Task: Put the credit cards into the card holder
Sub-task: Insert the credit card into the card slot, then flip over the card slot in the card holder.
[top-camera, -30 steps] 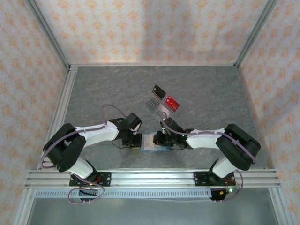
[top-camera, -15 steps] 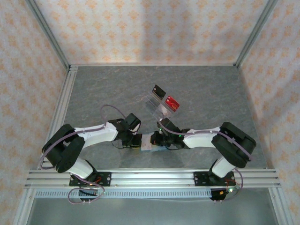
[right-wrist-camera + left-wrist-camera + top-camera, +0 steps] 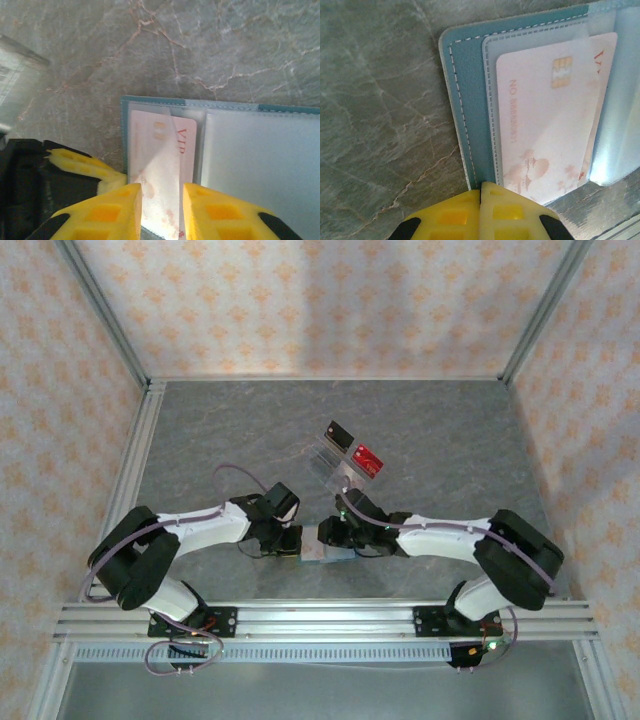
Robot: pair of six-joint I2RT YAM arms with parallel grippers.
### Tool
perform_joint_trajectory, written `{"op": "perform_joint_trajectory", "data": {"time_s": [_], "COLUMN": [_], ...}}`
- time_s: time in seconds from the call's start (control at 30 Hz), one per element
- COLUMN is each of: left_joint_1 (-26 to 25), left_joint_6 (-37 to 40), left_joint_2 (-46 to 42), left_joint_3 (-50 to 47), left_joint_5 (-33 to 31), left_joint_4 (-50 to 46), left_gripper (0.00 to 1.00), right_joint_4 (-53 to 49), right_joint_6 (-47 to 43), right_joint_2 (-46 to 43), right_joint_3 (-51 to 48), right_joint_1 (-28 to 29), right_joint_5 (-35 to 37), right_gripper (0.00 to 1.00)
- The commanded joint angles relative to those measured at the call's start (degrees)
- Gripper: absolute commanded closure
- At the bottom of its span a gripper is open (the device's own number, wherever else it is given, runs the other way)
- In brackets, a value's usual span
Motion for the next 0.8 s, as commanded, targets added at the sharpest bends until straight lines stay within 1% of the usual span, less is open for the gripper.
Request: {"op": "perform_joint_trajectory", "data": {"time_s": [0.0, 0.13, 0.2, 0.3, 0.37, 0.4, 0.6, 0.77], "left_joint_1": [0.51, 0.48, 0.51, 0.49, 0.53, 0.46, 0.51, 0.49], "left_joint_6": [-0.42, -0.82, -1.06, -1.36, -1.55, -1.59, -1.99, -2.08], "left_joint_2": [1.19, 1.12, 1.0, 0.94, 0.77, 0.67, 0.14, -0.03], "left_joint_3": [-2.66, -2.71, -2.87, -3.08, -3.27, -3.34, -3.84, -3.93], "left_joint_5": [-2.59, -2.63, -2.65, -2.72, -2.67, -2.76, -2.71, -2.74], "left_joint_4": [-2.41, -2.05, -1.71, -1.52, -1.35, -1.34, -1.0, -1.08], "left_gripper": [0.95, 0.95, 0.95, 0.95, 0.95, 0.95, 0.95, 0.95], "right_joint_4": [-6.22, -11.13, -15.53, -22.56, -24.53, -25.68, -30.9, -33.51], "right_joint_6": [-2.6, -4.86, -6.58, -9.6, -10.87, -11.68, -15.3, -16.17], "right_joint_2": [-1.41, -1.19, -0.76, 0.42, 1.34, 2.11, 8.09, 11.11], "right_joint_3": [2.3, 4.47, 6.5, 10.61, 11.89, 12.88, 18.93, 20.99], "right_joint_1": [0.3, 0.31, 0.47, 0.9, 0.92, 0.92, 0.94, 1.01], "right_joint_5": [2.63, 4.42, 6.49, 10.1, 11.28, 11.81, 13.25, 14.96], "right_gripper": [0.71, 0.71, 0.7, 0.65, 0.61, 0.61, 0.63, 0.64]}}
